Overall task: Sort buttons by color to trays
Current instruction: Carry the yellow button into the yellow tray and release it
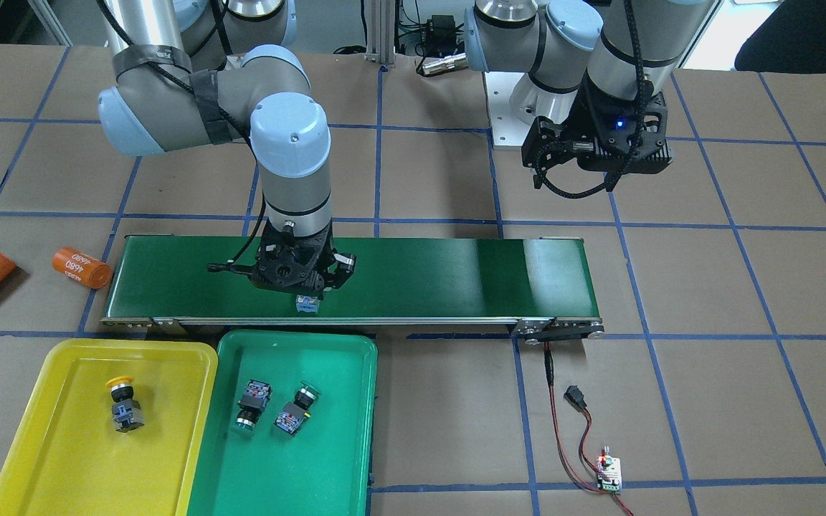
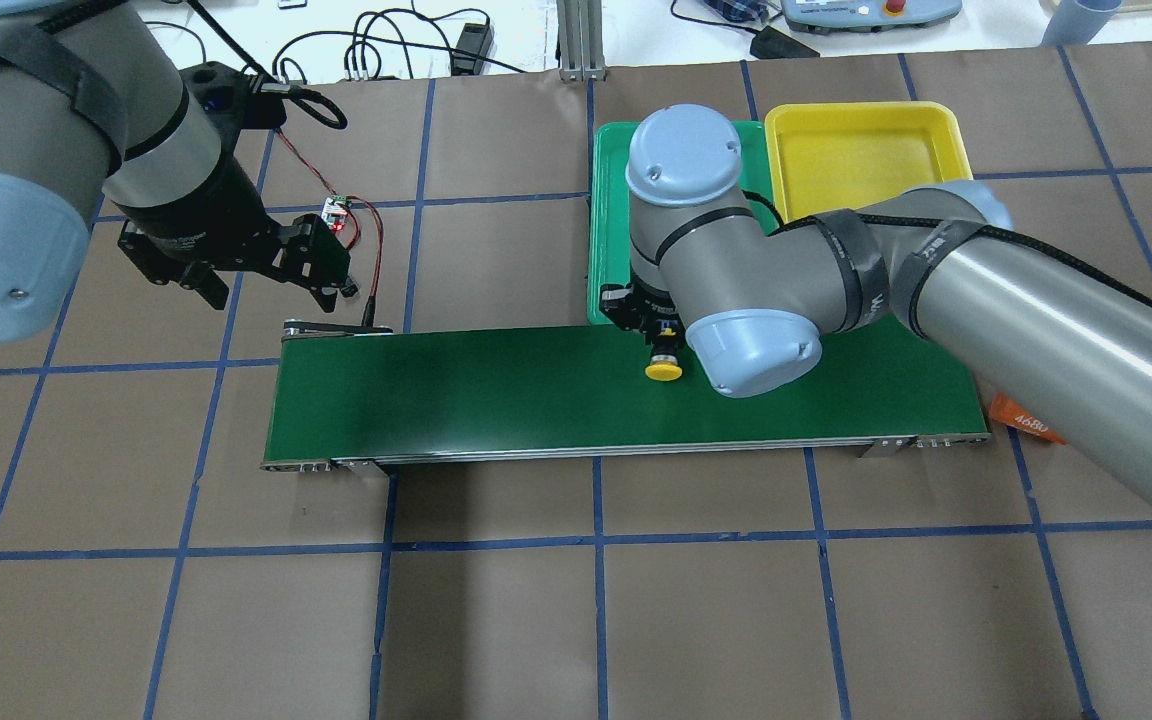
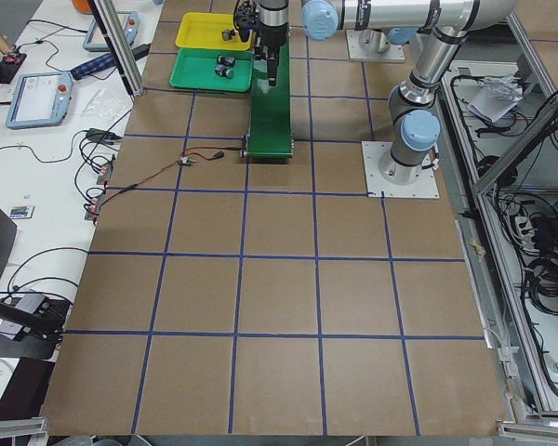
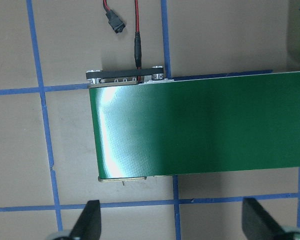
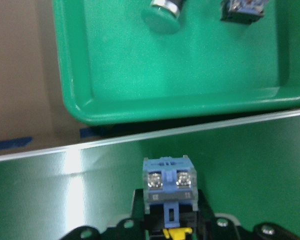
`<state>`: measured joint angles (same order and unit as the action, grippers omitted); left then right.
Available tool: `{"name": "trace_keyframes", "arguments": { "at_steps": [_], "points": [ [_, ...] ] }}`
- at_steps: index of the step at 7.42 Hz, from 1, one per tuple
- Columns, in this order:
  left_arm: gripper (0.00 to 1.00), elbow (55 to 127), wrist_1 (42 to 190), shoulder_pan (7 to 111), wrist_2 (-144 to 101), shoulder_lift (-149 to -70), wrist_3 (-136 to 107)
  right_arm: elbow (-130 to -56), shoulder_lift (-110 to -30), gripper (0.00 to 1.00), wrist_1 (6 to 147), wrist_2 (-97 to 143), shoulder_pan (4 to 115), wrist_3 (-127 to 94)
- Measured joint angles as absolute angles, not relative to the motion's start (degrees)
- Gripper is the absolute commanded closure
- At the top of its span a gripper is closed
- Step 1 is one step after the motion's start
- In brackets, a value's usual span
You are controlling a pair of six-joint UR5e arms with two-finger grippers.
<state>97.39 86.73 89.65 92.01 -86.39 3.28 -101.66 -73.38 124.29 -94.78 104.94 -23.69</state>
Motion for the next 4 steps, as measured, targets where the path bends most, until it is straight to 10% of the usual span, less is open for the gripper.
{"name": "trace_keyframes", "arguments": {
  "at_steps": [3, 4],
  "points": [
    [0.0, 97.0, 87.2, 89.6, 91.9, -86.4, 3.1, -95.7, -69.8, 1.0, 125.5, -95.5, 93.2, -10.3],
    [0.0, 96.9, 87.2, 89.6, 91.6, -86.4, 3.0, -94.8, -67.6, 0.82, 128.1, -95.3, 90.6, -6.6]
  ]
}}
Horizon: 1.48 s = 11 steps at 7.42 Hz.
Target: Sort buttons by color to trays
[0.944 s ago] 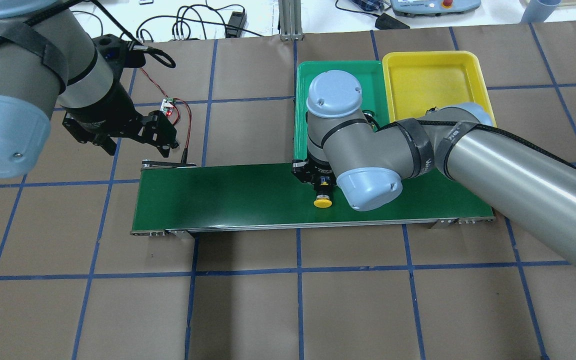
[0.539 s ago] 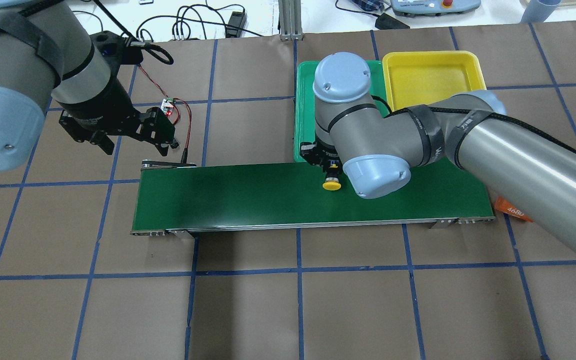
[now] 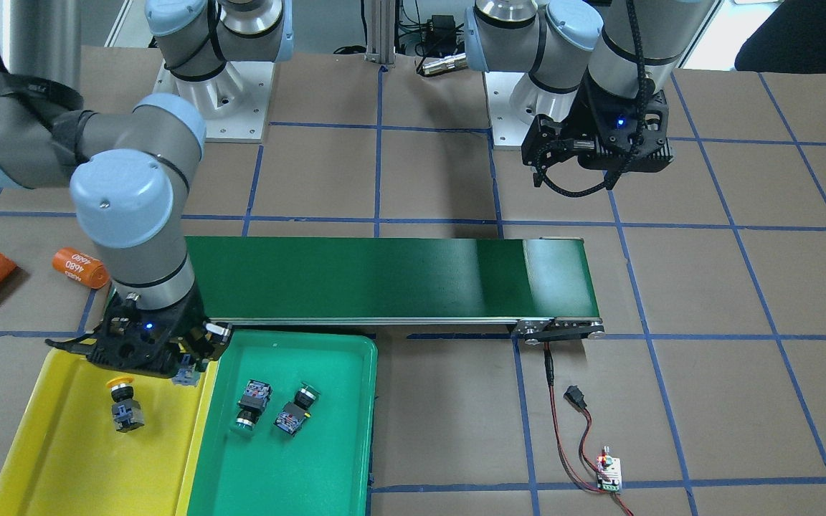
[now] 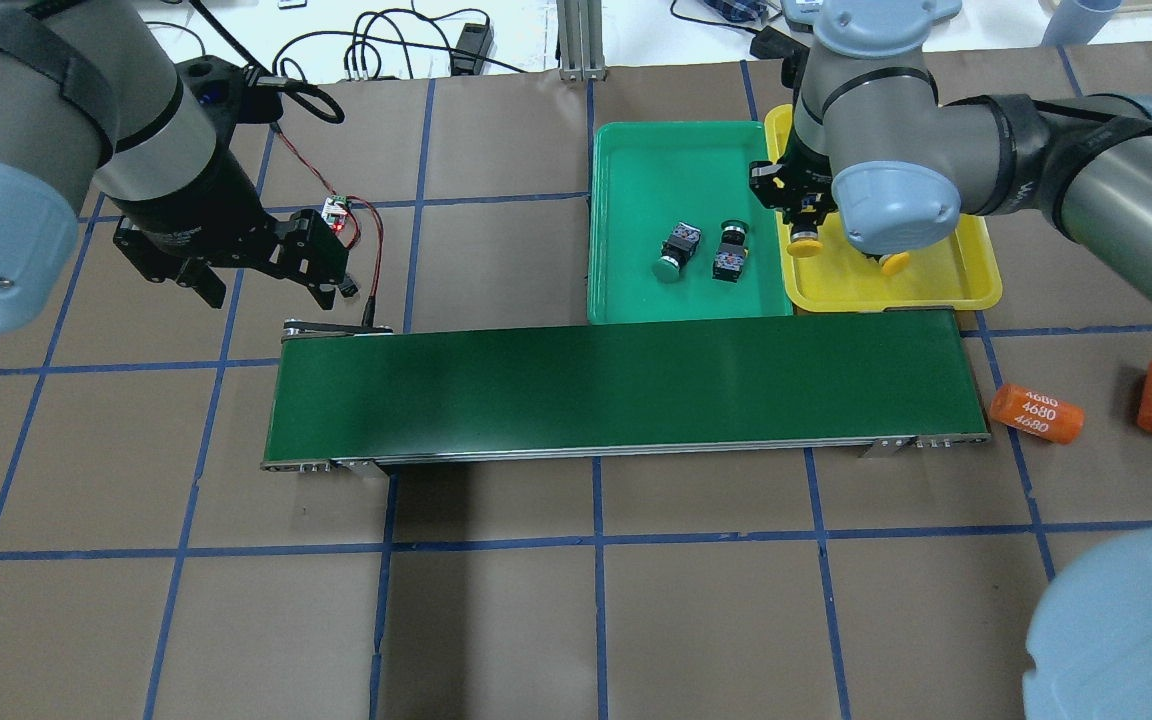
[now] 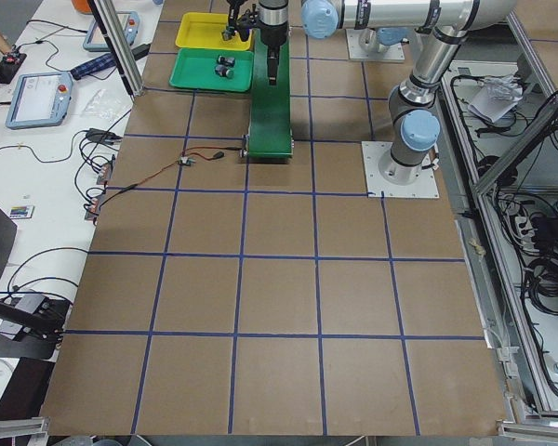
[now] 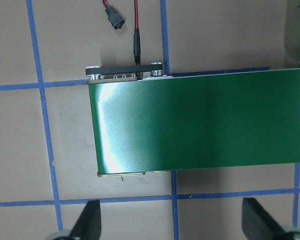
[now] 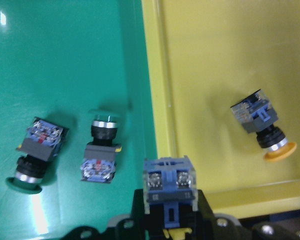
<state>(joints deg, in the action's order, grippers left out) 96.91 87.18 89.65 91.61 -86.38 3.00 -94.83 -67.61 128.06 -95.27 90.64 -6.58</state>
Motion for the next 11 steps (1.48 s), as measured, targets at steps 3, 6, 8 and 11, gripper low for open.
{"name": "trace_keyframes", "arguments": {
  "at_steps": [3, 6, 8, 11],
  "points": [
    [0.0, 96.8, 87.2, 89.6, 90.8, -86.4, 2.4, -94.2, -60.3, 0.0, 139.9, -95.2, 88.2, -0.6],
    [0.0, 96.8, 87.2, 89.6, 90.7, -86.4, 2.2, -95.6, -62.2, 0.0, 138.5, -95.4, 87.8, 0.3],
    [0.0, 96.7, 87.2, 89.7, 90.7, -86.3, 2.2, -95.9, -69.2, 0.0, 129.2, -95.3, 87.8, 0.4],
    [0.0, 96.7, 87.2, 89.7, 90.7, -86.3, 2.0, -96.0, -82.7, 0.0, 108.8, -95.2, 88.3, -0.5]
  ]
}}
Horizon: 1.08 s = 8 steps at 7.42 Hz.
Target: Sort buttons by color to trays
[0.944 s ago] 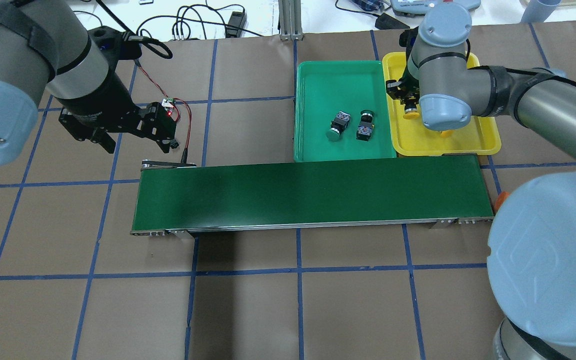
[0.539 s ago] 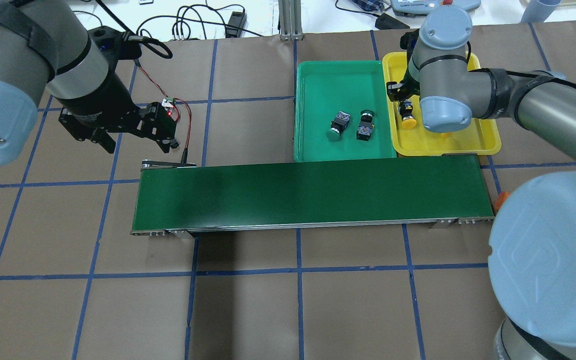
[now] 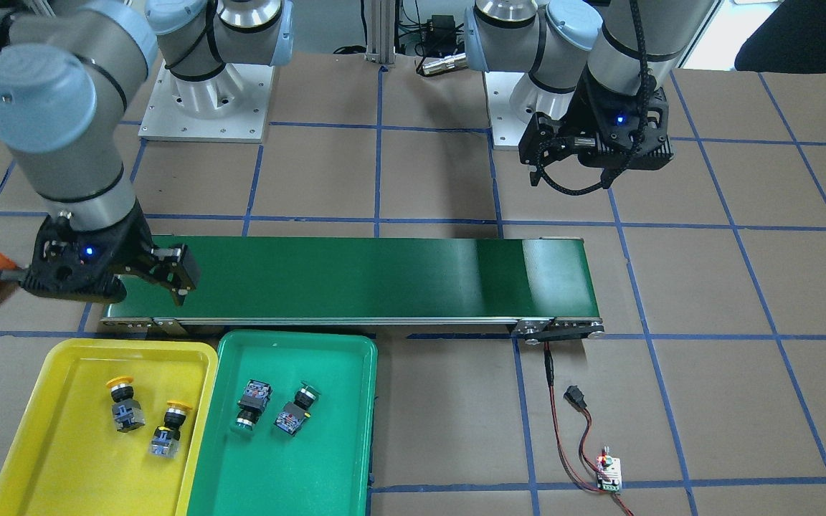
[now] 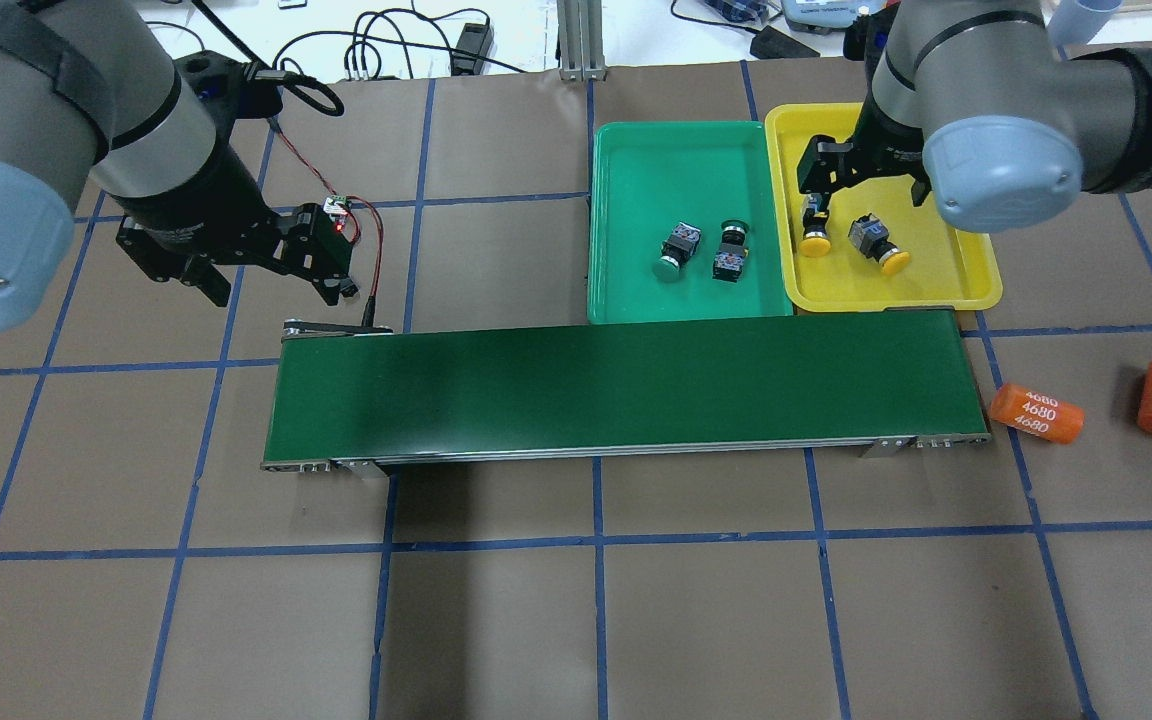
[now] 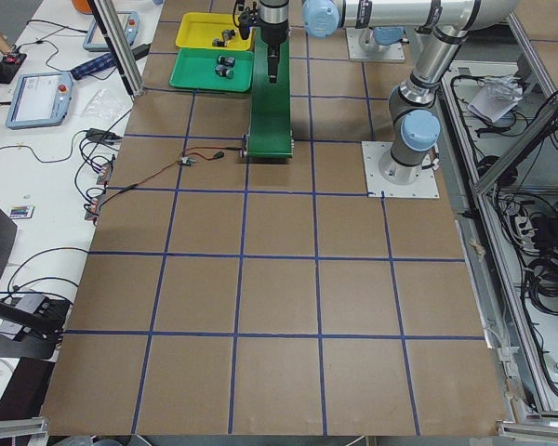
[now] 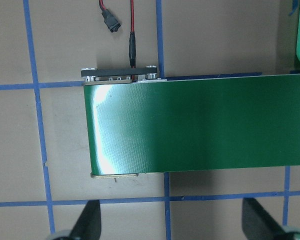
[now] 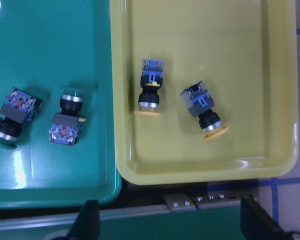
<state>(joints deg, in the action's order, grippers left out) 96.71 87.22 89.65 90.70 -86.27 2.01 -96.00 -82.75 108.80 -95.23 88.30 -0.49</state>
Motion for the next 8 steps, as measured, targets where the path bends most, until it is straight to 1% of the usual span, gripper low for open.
{"name": "trace_keyframes", "arguments": {
  "at_steps": [4, 5, 8],
  "points": [
    [0.0, 96.7, 87.3, 89.6, 90.7, -86.3, 1.9, -96.5, -99.9, 0.0, 84.6, -91.7, 89.0, -0.8],
    [0.0, 96.7, 87.3, 89.7, 90.7, -86.3, 1.7, -96.9, -101.9, 0.0, 80.8, -91.3, 89.0, -0.8],
    [0.0, 96.7, 87.3, 89.6, 90.7, -86.3, 1.2, -98.3, -101.5, 0.0, 79.4, -90.9, 89.0, -0.1]
  ]
}}
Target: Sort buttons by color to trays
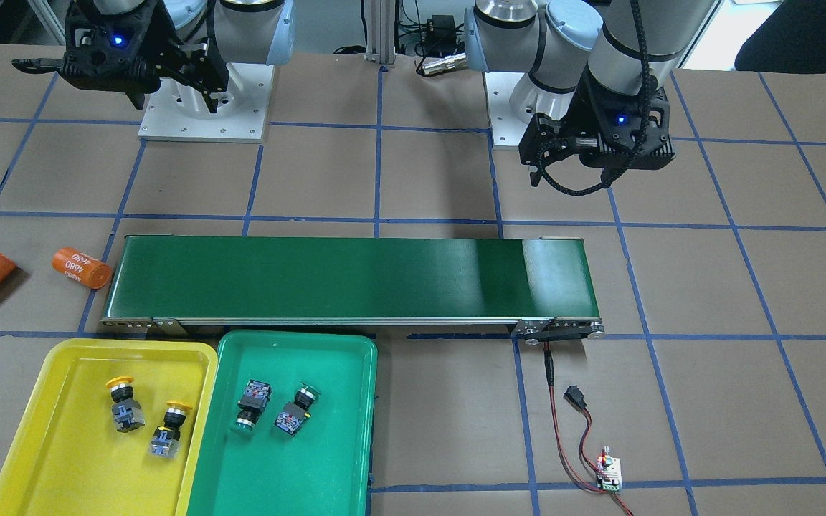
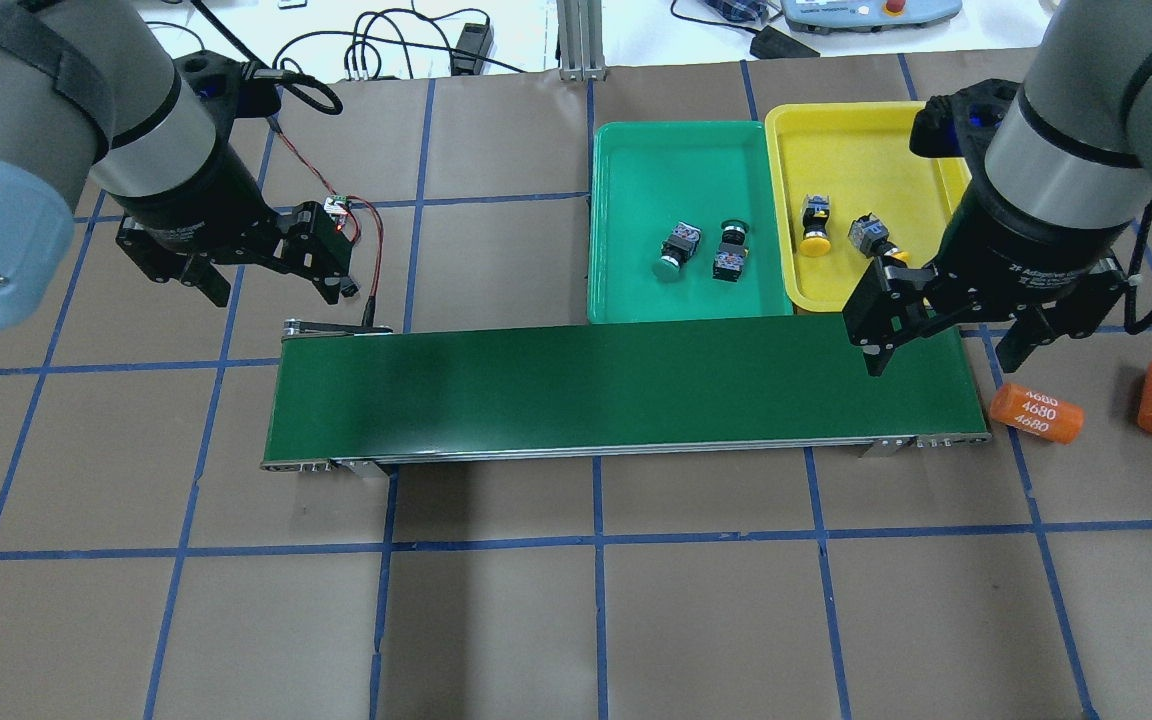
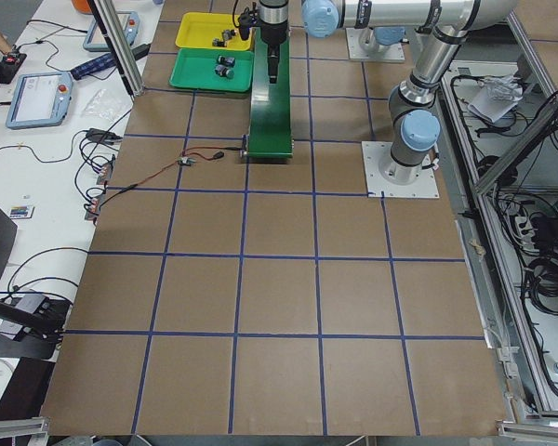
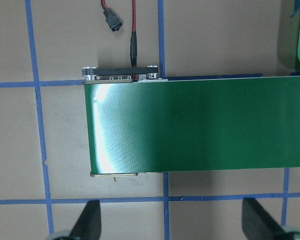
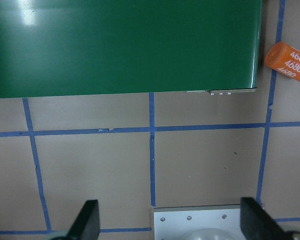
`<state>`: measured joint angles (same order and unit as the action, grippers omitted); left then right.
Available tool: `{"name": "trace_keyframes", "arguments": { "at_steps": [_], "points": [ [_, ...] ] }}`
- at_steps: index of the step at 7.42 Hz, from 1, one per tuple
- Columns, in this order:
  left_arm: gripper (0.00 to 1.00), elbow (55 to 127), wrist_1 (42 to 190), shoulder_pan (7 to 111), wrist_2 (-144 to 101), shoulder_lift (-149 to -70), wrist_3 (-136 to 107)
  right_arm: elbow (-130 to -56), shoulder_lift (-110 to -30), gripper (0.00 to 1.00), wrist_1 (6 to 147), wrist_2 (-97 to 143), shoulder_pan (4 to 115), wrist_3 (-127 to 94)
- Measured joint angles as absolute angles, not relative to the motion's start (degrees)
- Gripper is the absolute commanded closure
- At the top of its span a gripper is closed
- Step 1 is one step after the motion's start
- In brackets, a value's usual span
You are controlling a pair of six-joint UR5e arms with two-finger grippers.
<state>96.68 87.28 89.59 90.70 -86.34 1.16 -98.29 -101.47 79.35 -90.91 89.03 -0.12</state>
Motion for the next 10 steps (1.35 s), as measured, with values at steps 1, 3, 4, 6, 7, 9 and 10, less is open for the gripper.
{"name": "trace_keyframes", "arguments": {
  "at_steps": [1, 3, 4, 6, 7, 9, 10],
  "points": [
    [0.0, 96.7, 87.3, 89.6, 90.7, -86.4, 1.1, -98.3, -101.5, 0.0, 80.0, -90.7, 89.0, -0.1],
    [0.0, 96.7, 87.3, 89.6, 90.7, -86.3, 1.1, -98.3, -101.6, 0.0, 81.5, -90.1, 89.0, -0.5],
    [0.0, 96.7, 87.3, 89.6, 90.7, -86.3, 1.1, -98.3, -101.5, 0.0, 82.4, -90.1, 89.0, -0.7],
    [0.0, 96.6, 87.3, 89.6, 90.7, -86.3, 1.1, -98.3, -101.3, 0.0, 83.5, -90.0, 89.0, -0.8],
    [0.0, 96.6, 87.3, 89.6, 90.7, -86.3, 0.9, -98.3, -101.3, 0.0, 83.8, -90.1, 88.9, -0.8],
    [0.0, 96.5, 87.6, 89.6, 90.7, -86.4, 0.3, -98.4, -101.3, 0.0, 83.8, -90.0, 88.8, -0.5],
    [0.0, 96.5, 87.7, 89.6, 90.7, -86.4, 0.2, -98.4, -101.3, 0.0, 83.8, -90.0, 88.7, -0.5]
  ]
}}
